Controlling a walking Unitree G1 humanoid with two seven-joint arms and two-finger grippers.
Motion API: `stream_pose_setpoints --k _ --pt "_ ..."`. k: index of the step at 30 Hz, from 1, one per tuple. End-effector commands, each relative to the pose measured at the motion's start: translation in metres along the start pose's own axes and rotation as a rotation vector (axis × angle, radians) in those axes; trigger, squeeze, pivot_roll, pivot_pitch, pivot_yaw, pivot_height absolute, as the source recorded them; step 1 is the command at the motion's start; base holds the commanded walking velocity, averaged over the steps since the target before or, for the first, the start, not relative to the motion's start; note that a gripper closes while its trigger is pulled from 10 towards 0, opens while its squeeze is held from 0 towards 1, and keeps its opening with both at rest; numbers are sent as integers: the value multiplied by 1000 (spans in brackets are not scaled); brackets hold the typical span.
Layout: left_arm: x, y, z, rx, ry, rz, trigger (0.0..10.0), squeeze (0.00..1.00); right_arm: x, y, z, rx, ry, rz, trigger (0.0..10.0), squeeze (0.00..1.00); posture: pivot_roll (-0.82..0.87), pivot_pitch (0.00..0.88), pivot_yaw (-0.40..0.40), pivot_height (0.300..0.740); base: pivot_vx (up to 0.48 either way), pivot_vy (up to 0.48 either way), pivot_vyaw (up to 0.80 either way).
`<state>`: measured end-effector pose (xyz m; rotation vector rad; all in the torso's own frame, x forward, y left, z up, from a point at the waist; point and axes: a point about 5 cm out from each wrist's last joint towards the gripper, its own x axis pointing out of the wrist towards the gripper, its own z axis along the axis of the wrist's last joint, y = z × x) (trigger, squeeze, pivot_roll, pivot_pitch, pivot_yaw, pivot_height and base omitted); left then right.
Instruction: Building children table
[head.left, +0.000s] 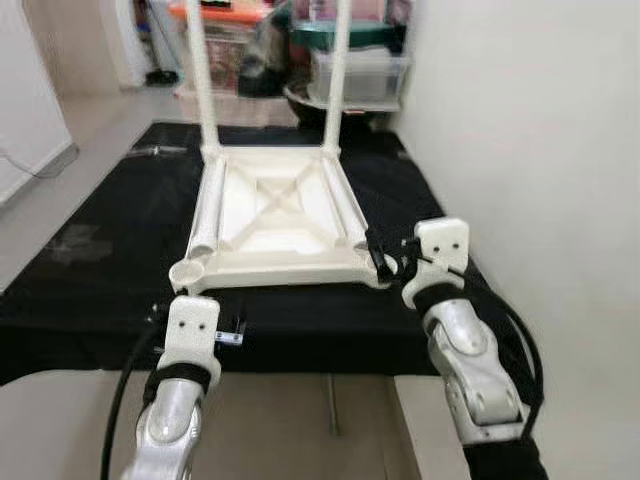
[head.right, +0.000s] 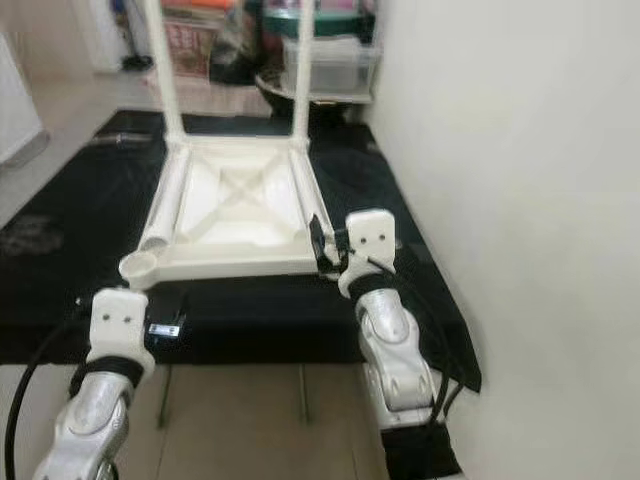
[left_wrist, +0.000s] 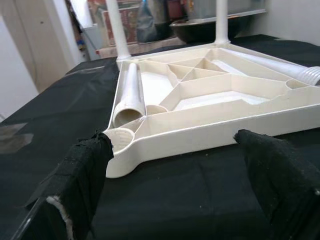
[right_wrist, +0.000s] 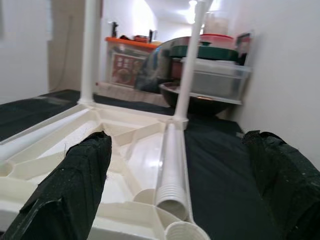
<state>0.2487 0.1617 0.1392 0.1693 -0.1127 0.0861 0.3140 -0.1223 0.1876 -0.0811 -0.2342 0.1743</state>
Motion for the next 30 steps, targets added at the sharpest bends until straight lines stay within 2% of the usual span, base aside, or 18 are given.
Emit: stream_pose_setpoints --k 1,17,27,29,30 --pt "1 1 -1 8 4 1 10000 0 0 0 0 0 10 2 10000 0 77 0 -125 740 247 0 0" --pt "4 -6 -2 -1 -10 -30 10000 0 -1 5 -11 -15 42 7 10000 0 77 0 -114 740 401 0 0" --pt "5 -5 -2 4 -17 -31 10000 0 3 -1 -10 -33 37 -11 10000 0 76 0 -117 740 404 0 0" --pt "5 -5 -2 14 -18 -24 10000 0 3 -2 -10 -39 35 -15 10000 0 73 0 -118 740 0 0 0" --pt "6 -6 -2 20 -25 -20 10000 0 2 -6 -9 -80 29 -15 10000 0 65 0 -116 740 0 0 0"
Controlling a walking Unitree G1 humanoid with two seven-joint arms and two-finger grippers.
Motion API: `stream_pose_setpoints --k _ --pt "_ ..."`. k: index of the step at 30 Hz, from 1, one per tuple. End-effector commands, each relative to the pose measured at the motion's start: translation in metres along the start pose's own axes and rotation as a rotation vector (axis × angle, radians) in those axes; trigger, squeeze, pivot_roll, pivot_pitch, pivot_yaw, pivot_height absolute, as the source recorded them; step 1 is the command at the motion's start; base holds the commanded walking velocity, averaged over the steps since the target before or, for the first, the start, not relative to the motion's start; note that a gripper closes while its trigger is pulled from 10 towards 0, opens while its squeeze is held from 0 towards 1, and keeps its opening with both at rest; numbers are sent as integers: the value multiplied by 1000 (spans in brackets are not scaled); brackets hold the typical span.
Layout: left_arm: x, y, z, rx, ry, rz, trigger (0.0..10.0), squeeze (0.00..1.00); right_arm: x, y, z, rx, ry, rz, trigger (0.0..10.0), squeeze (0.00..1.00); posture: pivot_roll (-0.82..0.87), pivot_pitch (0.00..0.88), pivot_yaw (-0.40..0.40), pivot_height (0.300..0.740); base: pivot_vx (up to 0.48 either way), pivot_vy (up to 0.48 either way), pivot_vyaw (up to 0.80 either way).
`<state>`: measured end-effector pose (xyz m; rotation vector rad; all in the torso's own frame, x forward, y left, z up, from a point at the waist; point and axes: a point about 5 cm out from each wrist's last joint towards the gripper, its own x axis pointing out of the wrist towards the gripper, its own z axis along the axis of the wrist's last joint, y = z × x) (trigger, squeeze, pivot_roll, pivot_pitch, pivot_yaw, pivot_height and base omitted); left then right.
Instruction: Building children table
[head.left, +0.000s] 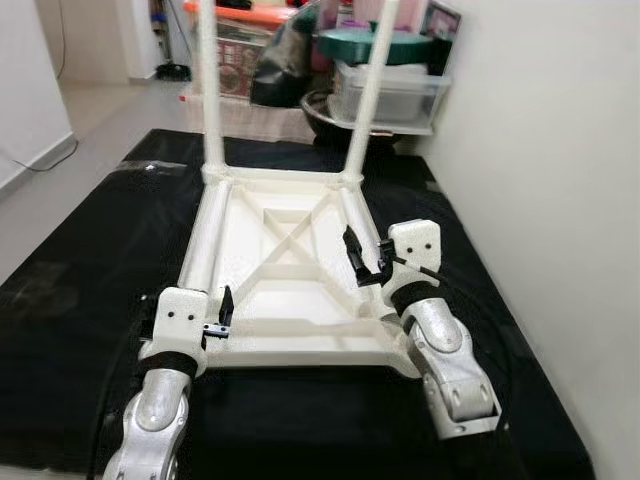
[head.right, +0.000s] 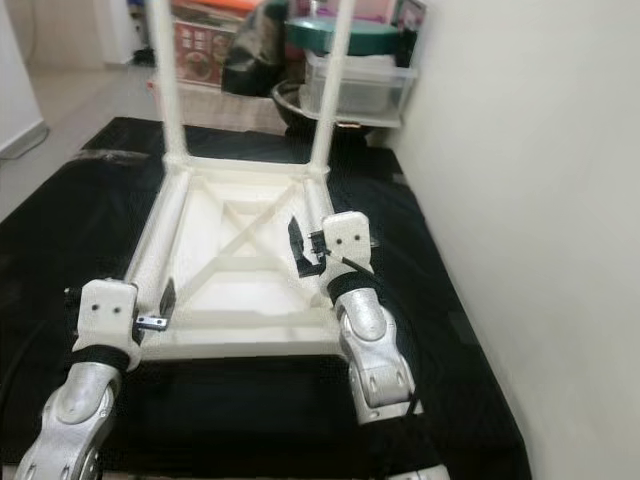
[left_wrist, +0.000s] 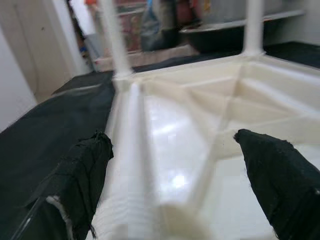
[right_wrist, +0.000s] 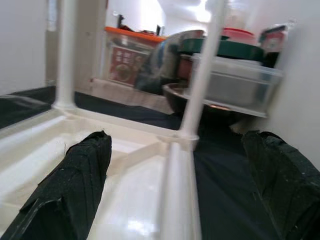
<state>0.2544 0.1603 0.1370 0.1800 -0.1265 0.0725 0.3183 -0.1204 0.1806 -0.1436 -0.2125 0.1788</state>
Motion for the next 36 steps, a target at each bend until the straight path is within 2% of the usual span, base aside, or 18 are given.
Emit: stream_pose_setpoints --k 1,6,9,10,14,17,18,20,23,25,28,36 --pt "0 -4 1 10 -10 -9 10000 0 -2 -9 -2 -49 1 -23 10000 0 65 0 -116 740 0 0 0" --pt "-1 -5 0 7 -8 -12 10000 0 -6 -13 -3 -86 4 -13 10000 0 56 0 -114 740 0 0 0" --pt "-2 -4 -3 10 5 -6 10000 0 -21 -25 -15 -221 44 44 10000 0 45 0 -110 740 0 0 0" --pt "-2 -4 -3 10 5 -6 10000 0 -21 -25 -15 -221 44 44 10000 0 45 0 -110 740 0 0 0" --pt "-2 -3 -4 11 12 -1 10000 0 -38 -34 -25 -328 91 184 10000 0 31 0 -103 740 0 0 0" --pt "-2 -3 -4 12 13 0 10000 0 -40 -37 -25 -346 94 204 10000 0 28 0 -102 740 0 0 0" --pt "-2 -3 -5 12 15 0 10000 0 -39 -43 -24 -363 102 215 10000 0 18 0 -95 740 0 0 0" --pt "-2 -5 -7 12 21 -6 10000 0 -39 -50 -20 -393 116 293 10000 0 14 0 -96 740 0 0 0" --pt "-2 -7 -7 10 23 -12 10000 0 -46 -48 -21 -433 148 470 10000 0 14 0 -103 740 0 0 0" --pt "-1 -7 -7 9 24 -11 10000 0 -49 -46 -23 -451 159 518 10000 0 14 0 -103 740 0 0 0" --pt "-1 -6 -7 9 24 -2 10000 0 -56 -39 -34 -543 193 639 10000 0 24 0 -111 740 0 0 0" --pt "-2 -6 -7 10 24 3 10000 0 -43 -37 -42 -582 245 619 10000 0 32 0 -117 740 0 0 0"
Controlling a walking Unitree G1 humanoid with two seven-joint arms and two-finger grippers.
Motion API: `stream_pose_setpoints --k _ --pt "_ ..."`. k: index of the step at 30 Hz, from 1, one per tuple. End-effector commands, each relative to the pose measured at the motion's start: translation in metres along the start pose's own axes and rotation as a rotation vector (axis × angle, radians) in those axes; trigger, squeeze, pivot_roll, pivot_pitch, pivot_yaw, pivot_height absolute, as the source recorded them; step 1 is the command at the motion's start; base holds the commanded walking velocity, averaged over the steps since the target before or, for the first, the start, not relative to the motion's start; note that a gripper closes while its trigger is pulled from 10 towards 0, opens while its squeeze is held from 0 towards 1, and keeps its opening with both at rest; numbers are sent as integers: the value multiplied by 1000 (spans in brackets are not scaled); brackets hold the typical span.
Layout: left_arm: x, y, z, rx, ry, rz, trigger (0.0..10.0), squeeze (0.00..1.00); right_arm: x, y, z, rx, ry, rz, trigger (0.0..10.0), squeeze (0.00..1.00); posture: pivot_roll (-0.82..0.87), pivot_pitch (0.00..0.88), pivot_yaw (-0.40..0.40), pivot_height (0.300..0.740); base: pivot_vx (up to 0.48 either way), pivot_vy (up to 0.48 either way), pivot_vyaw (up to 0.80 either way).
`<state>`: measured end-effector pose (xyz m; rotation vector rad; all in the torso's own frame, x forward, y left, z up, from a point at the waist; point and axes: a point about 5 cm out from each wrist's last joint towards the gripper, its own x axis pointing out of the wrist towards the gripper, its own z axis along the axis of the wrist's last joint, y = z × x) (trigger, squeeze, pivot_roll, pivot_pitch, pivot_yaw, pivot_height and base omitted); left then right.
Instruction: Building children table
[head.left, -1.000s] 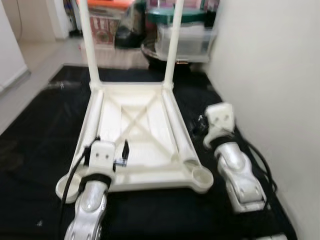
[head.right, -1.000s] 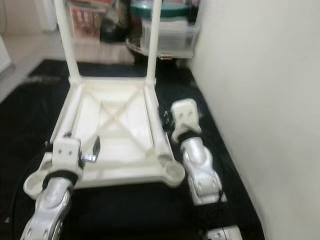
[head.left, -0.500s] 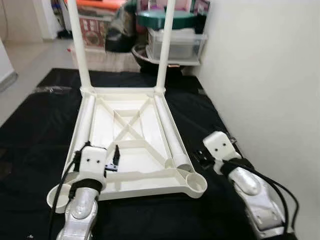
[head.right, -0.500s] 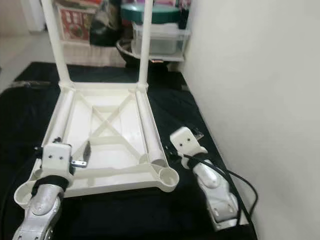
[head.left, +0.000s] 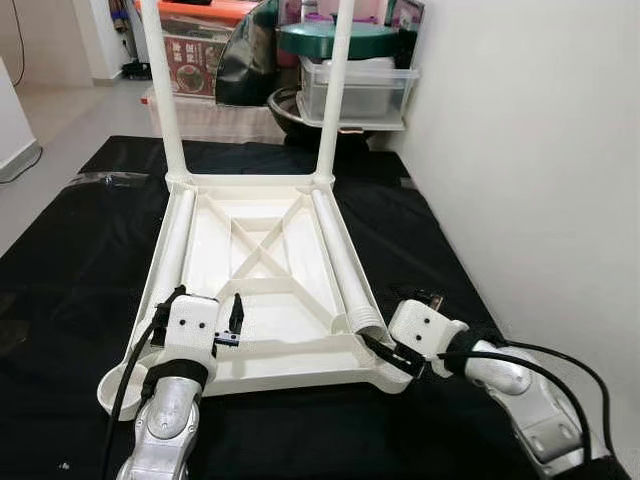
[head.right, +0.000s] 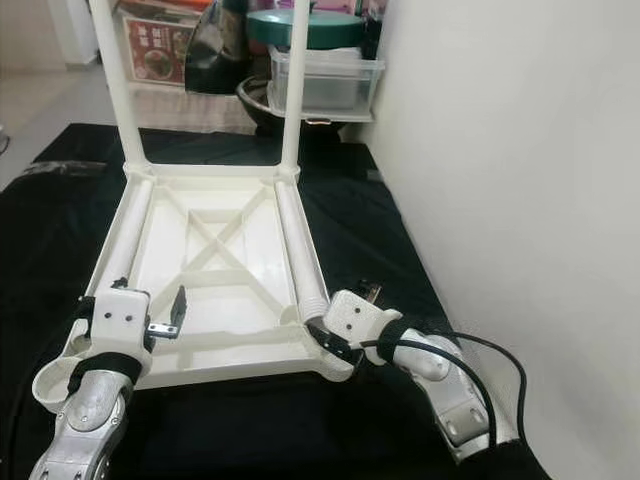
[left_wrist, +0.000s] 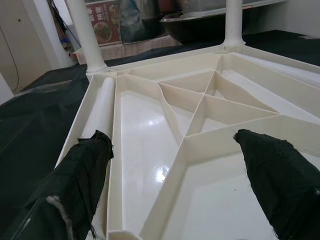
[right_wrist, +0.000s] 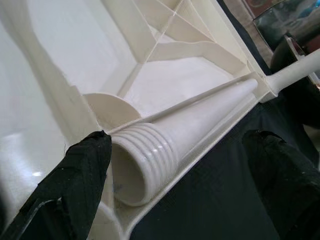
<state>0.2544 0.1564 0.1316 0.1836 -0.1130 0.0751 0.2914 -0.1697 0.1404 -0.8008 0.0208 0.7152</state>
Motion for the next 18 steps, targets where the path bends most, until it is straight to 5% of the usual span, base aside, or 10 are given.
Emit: stream_pose_setpoints --k 1,9,18 --pt "-1 0 -2 8 11 4 10000 0 4 -1 -5 -12 46 -9 10000 0 37 0 -120 740 0 0 0" --pt "1 2 -2 16 11 8 10000 0 5 -8 -21 -73 166 0 10000 0 43 0 -119 740 0 0 0" --pt "1 0 -2 15 9 4 10000 0 -2 -4 -20 -64 138 83 10000 0 39 0 -117 740 0 0 0"
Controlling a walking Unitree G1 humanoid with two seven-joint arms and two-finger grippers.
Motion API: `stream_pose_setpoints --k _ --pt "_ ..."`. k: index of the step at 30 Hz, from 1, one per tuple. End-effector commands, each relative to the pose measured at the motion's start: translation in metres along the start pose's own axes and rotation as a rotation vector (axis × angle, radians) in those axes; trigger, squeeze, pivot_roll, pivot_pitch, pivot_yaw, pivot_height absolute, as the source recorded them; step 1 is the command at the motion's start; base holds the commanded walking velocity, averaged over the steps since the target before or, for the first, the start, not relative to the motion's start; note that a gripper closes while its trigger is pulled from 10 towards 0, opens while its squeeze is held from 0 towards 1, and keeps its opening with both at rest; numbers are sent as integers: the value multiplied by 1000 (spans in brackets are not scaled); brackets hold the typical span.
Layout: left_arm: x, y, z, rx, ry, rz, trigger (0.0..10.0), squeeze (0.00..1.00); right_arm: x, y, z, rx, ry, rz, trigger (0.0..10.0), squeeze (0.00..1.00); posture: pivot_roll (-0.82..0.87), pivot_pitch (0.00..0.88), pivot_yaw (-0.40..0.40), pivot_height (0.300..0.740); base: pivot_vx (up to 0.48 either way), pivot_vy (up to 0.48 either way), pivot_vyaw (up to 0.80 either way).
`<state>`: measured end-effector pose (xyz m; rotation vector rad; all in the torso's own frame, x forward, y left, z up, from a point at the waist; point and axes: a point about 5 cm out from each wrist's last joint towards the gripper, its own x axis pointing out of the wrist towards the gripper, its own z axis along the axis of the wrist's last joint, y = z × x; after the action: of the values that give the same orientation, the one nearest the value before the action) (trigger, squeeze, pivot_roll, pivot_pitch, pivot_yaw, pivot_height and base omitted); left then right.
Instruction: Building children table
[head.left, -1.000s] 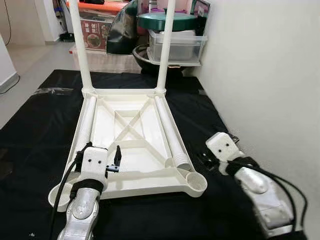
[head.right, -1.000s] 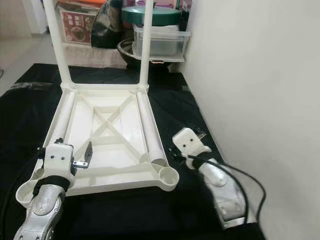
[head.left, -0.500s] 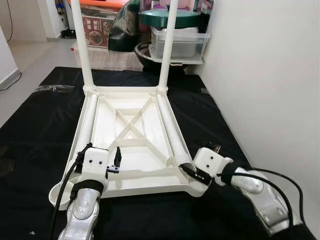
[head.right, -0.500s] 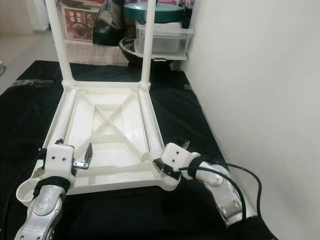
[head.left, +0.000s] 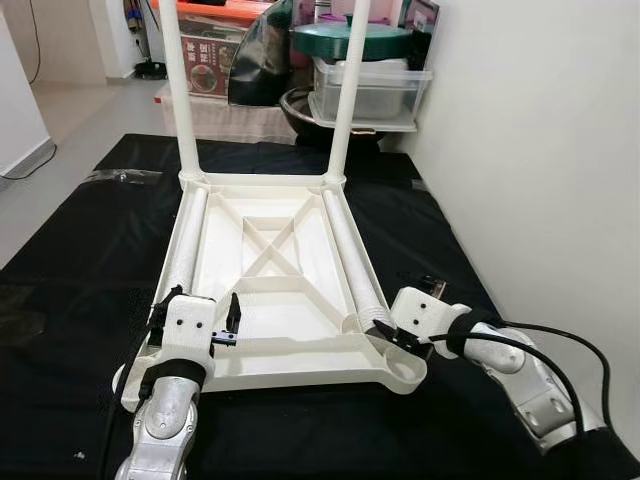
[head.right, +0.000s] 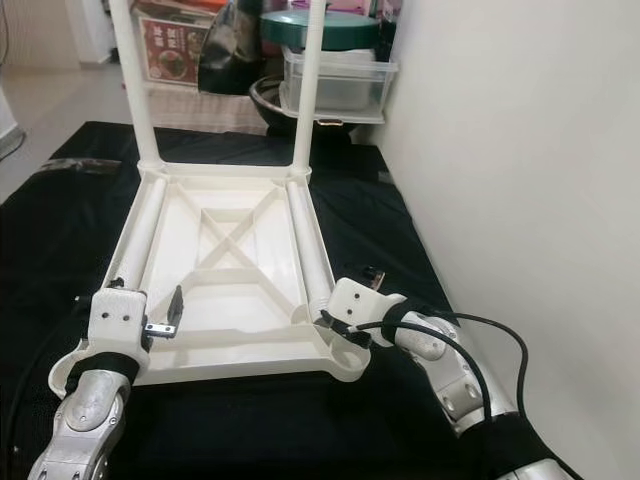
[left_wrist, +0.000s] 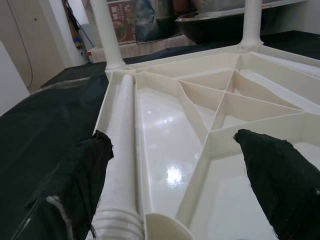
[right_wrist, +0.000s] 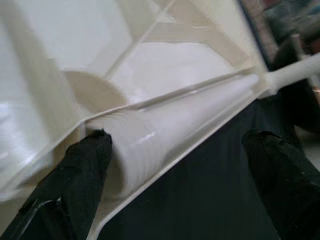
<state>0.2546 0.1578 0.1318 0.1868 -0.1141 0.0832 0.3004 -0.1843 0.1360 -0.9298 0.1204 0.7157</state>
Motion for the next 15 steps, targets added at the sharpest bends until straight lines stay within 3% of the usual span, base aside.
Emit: stream_pose_setpoints --k 1,11,15 --pt "1 -1 -2 11 10 -4 10000 0 -1 6 -5 22 14 36 10000 0 39 0 -117 740 0 0 0" --pt "0 -2 -2 8 10 -3 10000 0 6 6 -9 2 44 32 10000 0 43 0 -126 740 0 0 0" --pt "0 -2 -2 7 10 0 10000 0 10 -2 -13 24 94 -28 10000 0 44 0 -129 740 0 0 0"
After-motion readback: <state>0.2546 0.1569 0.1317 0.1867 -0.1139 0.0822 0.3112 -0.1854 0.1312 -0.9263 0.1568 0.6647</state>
